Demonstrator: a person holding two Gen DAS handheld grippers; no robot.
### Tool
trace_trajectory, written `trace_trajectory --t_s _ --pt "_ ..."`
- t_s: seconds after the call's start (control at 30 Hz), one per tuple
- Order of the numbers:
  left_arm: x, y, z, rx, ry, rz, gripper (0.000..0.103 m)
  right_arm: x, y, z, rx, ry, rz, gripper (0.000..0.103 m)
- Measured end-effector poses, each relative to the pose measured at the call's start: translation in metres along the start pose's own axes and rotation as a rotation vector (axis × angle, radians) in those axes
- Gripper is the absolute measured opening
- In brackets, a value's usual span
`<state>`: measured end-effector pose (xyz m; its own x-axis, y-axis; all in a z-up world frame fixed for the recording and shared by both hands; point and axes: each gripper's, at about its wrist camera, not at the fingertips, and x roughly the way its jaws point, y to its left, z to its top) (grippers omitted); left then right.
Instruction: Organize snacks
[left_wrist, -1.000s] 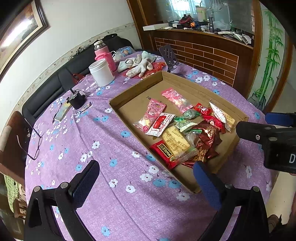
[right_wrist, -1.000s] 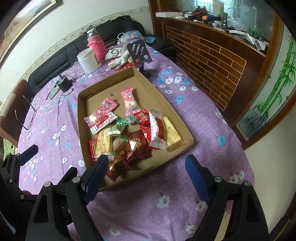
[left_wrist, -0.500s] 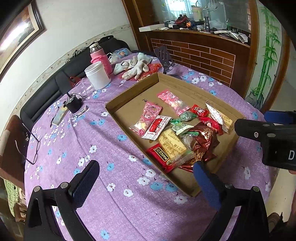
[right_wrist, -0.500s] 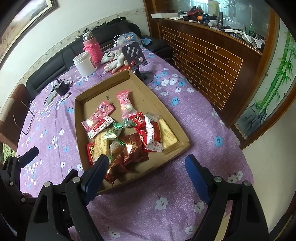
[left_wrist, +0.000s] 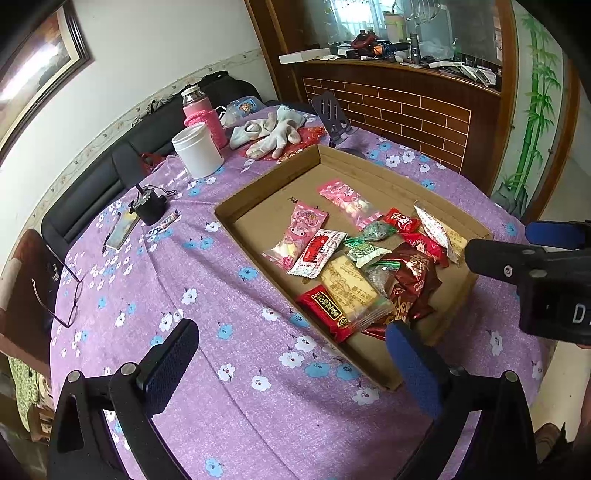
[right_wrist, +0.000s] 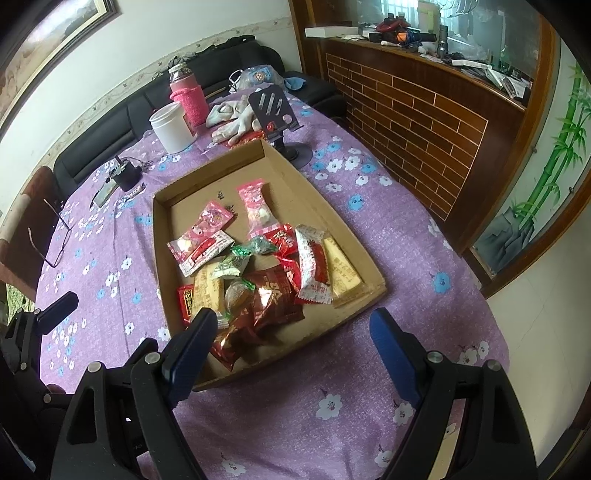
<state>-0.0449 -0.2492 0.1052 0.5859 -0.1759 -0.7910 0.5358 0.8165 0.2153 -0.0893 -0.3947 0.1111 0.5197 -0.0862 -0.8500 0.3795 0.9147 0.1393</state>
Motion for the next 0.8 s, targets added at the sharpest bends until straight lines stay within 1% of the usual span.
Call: trace_trajectory --t_s 0.8 --pt "0.0042 0.0023 -0.001 -0.016 0.017 -0.002 0.102 0.0027 -0.0007 0.0022 0.003 0.01 -0.002 0.084"
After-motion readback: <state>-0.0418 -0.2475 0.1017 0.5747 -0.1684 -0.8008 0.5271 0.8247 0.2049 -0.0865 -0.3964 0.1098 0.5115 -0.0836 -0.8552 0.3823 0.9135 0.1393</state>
